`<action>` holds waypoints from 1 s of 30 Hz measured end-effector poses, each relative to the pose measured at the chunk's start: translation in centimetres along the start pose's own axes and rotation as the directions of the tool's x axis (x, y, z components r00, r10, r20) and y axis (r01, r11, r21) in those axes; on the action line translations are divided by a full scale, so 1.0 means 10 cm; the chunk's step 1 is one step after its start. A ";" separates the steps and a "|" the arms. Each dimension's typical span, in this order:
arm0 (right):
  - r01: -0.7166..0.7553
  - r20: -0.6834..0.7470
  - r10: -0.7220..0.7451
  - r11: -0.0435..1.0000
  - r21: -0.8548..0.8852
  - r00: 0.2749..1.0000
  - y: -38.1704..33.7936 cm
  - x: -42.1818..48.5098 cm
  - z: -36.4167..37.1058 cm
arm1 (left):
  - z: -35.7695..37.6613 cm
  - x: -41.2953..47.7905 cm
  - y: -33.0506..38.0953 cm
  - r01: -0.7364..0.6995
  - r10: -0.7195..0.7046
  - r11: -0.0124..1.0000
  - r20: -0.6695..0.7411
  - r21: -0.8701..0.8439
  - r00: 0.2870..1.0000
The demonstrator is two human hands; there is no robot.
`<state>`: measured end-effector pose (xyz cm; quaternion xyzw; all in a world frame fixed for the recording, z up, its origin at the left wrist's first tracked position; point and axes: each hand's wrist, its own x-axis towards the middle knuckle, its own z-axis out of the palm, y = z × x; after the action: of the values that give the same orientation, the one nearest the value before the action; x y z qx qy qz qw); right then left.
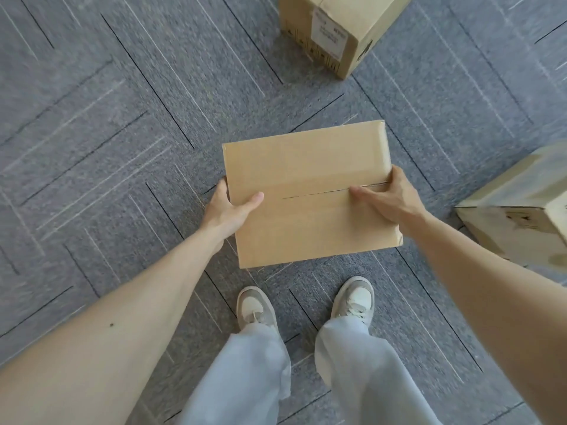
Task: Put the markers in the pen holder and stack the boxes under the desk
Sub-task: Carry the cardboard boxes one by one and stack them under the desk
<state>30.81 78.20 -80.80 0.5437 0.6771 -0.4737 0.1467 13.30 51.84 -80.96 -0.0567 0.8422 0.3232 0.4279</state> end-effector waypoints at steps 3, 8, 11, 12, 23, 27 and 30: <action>0.009 -0.024 -0.008 0.999 0.041 1.000 -0.31 -0.42 -0.42 | -0.24 -0.44 0.49 -0.068 0.068 0.997 -0.005 0.027 0.998; 0.039 -0.073 -0.028 0.989 0.142 0.997 -1.04 -1.44 -1.40 | -0.77 -1.56 1.55 -0.152 0.153 0.986 -0.009 0.073 0.988; 0.062 -0.098 -0.044 0.979 0.195 0.994 -1.45 -2.18 -2.01 | -1.09 -2.39 2.18 -0.208 0.213 0.970 -0.028 0.128 0.977; 0.066 -0.100 -0.045 0.975 0.211 0.994 -1.54 -2.36 -2.13 | -1.18 -2.57 2.31 -0.215 0.222 0.965 -0.033 0.148 0.974; 0.244 -0.328 -0.141 0.922 0.300 0.934 -2.15 -4.64 -3.62 | -1.85 -4.83 3.47 -0.413 0.418 0.879 0.030 0.236 0.908; 0.282 -0.445 -0.116 0.902 0.327 0.888 -2.08 -5.19 -3.88 | -1.81 -5.21 3.76 -0.524 0.522 0.807 0.088 0.270 0.849; 0.306 -0.548 -0.064 0.881 0.362 0.834 -1.87 -5.70 -4.02 | -1.71 -5.52 3.98 -0.624 0.595 0.731 0.190 0.274 0.781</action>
<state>48.02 77.10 -10.73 0.5999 0.6186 -0.4597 -0.2148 21.44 62.91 -12.16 0.3080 0.8349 0.3056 0.3386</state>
